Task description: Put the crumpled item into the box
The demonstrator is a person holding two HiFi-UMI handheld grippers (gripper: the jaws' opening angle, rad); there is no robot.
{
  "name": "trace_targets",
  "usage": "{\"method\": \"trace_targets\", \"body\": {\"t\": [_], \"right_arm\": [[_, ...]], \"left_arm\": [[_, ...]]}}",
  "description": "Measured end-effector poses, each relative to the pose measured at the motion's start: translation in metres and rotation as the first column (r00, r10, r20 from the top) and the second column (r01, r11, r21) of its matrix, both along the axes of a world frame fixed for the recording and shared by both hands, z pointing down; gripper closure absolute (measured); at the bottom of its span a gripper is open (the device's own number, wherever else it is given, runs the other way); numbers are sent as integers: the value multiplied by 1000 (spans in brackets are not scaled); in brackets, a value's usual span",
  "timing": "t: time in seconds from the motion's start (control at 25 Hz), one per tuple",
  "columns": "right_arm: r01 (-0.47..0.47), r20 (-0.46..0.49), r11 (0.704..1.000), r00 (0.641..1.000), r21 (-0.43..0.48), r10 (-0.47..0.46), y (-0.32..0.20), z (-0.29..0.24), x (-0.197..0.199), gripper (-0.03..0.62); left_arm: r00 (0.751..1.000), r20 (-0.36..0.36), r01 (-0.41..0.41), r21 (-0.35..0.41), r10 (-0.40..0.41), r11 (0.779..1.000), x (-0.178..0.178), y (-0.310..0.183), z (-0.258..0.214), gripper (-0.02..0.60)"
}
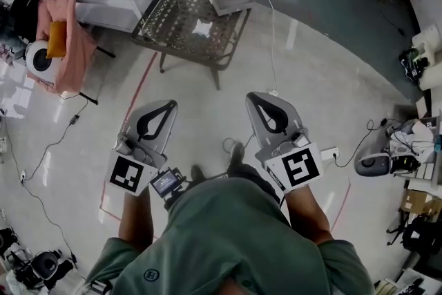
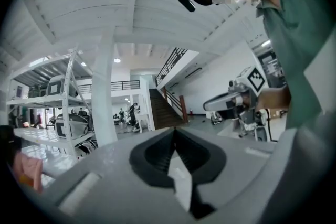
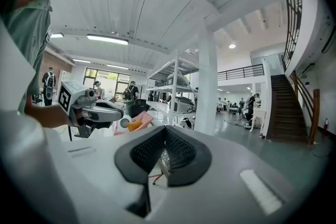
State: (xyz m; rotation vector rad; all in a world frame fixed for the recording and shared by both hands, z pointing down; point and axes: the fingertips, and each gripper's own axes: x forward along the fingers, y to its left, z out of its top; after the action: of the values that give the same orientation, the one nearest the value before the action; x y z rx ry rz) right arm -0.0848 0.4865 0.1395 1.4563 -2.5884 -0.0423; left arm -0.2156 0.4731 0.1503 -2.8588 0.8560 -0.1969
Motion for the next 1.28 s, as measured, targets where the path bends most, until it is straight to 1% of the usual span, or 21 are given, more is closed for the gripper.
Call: {"method": "trace_targets", "body": {"t": [0.12,0.4,0.56,0.72,0.84,0.92,1.12,1.28], "right_arm": [[28,11,1000,1000,-1,-28,-17,2,27,588],[130,36,991,991,9,-130,-45,1,76,589],[183,46,983,982,14,-183,-56,3,89,589],[193,62,981,979,12,-193,-65,4,97,589],[186,68,983,980,-4,-185,-74,9,98,589],[174,65,985,983,-16,-173,-85,14,97,589],[111,54,993,992,-27,-110,-113,14,95,589],[53,33,998,998,-28,-52,-135,9,90,589]], "left_arm": [[1000,13,27,0,-27,1000,27,-11,1,577],[991,43,126,16,-127,992,76,-27,-6,577],[983,55,176,25,-177,984,89,-32,-7,577],[978,75,194,15,-195,981,93,-37,-6,577],[978,86,191,5,-191,981,92,-49,-3,578],[981,86,176,2,-176,984,91,-62,0,578],[992,73,100,-4,-99,995,94,-102,4,577],[998,52,33,9,-34,999,92,-136,-2,577]]}}
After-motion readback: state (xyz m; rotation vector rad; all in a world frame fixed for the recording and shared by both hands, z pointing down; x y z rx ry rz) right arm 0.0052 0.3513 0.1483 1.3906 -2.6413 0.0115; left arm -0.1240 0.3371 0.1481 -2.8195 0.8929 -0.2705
